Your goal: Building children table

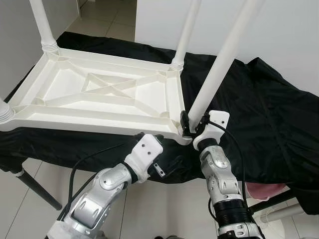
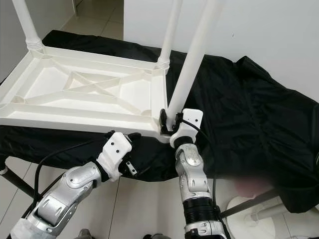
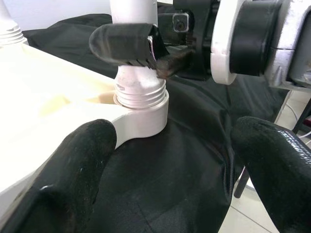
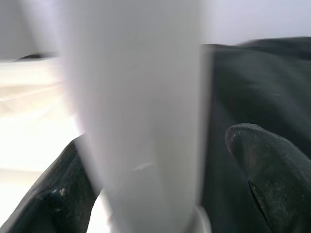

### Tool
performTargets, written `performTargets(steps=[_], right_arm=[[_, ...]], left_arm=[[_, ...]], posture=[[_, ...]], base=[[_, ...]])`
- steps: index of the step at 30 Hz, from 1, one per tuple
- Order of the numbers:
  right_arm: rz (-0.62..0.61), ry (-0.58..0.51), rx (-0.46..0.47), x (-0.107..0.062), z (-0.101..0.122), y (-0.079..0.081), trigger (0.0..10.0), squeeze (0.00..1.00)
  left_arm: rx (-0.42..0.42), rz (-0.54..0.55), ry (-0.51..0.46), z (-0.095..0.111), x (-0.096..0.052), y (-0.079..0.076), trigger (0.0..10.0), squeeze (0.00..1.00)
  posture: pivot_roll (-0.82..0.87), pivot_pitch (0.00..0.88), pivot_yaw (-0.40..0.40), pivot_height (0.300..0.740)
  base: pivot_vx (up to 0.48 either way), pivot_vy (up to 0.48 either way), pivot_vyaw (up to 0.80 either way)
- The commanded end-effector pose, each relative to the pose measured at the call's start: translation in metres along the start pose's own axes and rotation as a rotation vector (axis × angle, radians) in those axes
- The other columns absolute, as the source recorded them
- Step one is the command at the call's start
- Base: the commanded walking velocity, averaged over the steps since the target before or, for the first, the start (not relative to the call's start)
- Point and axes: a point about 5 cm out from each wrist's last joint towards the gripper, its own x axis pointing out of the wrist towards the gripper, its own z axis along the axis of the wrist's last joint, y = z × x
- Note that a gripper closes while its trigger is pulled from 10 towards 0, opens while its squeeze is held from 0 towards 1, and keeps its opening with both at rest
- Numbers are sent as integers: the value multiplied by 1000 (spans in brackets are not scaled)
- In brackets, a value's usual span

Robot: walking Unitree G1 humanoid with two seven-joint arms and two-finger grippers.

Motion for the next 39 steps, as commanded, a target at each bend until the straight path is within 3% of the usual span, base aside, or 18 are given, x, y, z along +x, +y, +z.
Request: performTargets(steps=[1,3,6,9,23,24,25,26,38,39], right_arm=[[24,20,11,-4,-6,-4,10000,0],[124,34,-18,-4,-9,-7,10000,0],[170,44,-39,-4,-10,-8,10000,0],[346,70,-93,2,-9,-15,10000,0],[506,115,-153,21,-8,-15,10000,0],[511,119,-167,24,-8,-16,4431,0],[511,119,-167,24,-8,-16,4431,0],[524,125,-170,27,-8,-18,0,0],[532,141,-126,24,-14,-20,0,0],[493,132,-93,22,-15,-20,10000,0]], left_arm=[[-12,-79,6,-1,0,-8,10000,0],[-12,-78,6,-1,0,-7,10000,0],[-12,-78,7,-1,0,-7,10000,0],[-11,-80,6,-1,1,-7,10000,0],[-5,-79,4,0,2,-5,10000,0],[-4,-78,4,0,3,-5,10000,0],[-4,-78,4,0,3,-5,10000,0],[-2,-77,2,1,3,-4,10000,0],[-2,-73,1,1,3,-4,10000,0],[-3,-75,0,1,3,-5,10000,0]], posture=[[87,89,-146,740],[84,90,-144,740],[82,93,-140,740],[78,96,-135,740],[84,91,-131,740],[86,91,-130,740],[86,91,-130,740],[90,90,-133,740],[89,90,-134,740],[83,90,-134,740]], base=[[0,0,0],[0,0,0],[0,0,0],[0,0,0],[0,0,0],[0,0,0],[0,0,0],[0,0,0],[0,0,0],[0,0,0]])
